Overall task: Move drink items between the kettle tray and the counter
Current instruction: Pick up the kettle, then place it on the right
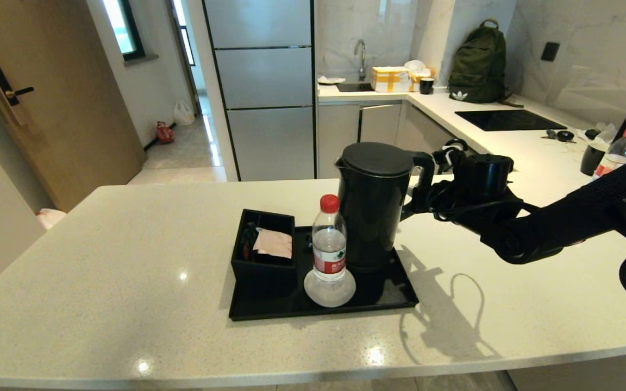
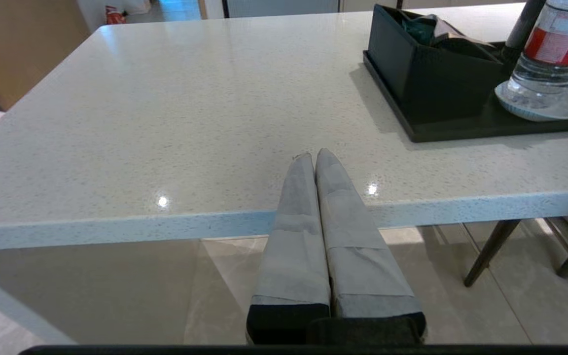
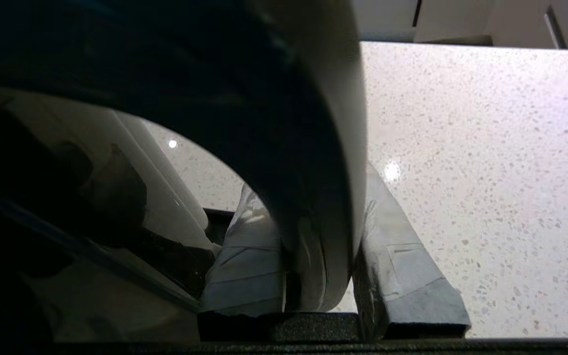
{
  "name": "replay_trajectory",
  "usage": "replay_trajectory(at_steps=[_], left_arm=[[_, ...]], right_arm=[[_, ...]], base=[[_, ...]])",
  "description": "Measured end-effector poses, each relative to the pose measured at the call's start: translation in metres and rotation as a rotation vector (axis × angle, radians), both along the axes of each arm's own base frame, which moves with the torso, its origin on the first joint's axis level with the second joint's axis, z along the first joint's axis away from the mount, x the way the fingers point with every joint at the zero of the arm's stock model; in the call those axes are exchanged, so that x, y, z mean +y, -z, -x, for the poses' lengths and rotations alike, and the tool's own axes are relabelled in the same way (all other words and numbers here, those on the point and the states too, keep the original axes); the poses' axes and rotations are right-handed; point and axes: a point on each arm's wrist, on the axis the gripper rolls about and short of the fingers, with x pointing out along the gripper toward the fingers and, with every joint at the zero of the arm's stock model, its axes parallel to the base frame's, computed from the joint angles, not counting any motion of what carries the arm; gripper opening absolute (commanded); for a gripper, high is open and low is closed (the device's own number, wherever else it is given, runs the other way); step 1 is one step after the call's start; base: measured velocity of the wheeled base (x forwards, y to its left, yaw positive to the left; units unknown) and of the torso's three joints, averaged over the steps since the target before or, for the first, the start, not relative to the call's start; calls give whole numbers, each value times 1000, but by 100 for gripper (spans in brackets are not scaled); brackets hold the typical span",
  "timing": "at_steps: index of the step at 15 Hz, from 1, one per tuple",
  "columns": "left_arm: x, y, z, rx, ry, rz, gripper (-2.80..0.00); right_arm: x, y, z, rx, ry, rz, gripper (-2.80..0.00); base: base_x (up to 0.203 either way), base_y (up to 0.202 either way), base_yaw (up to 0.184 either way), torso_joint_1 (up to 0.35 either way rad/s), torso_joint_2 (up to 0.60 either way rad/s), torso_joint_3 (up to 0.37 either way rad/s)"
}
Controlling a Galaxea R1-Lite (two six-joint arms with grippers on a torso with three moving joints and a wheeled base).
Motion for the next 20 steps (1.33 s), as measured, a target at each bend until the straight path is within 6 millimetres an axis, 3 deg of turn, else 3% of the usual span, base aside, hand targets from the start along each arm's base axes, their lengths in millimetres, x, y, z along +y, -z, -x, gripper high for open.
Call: replay_trajectory(at_steps=[9, 15, 16, 20], left_arm=[[0, 0, 0, 0, 0, 0, -280], [0, 0, 0, 0, 0, 0, -280], [0, 0, 0, 0, 0, 0, -280], [0, 0, 0, 0, -1, 0, -280]], right_arm=[[12, -29, 17, 2, 2, -112, -280], [6, -55, 20, -50, 117, -116, -280], [-4, -54, 20, -38, 156, -108, -280], [-96, -55, 28, -62, 455, -85, -280]], base=[[0, 0, 0, 0, 0, 0], [0, 0, 0, 0, 0, 0], [0, 0, 0, 0, 0, 0], [0, 0, 0, 0, 0, 0]])
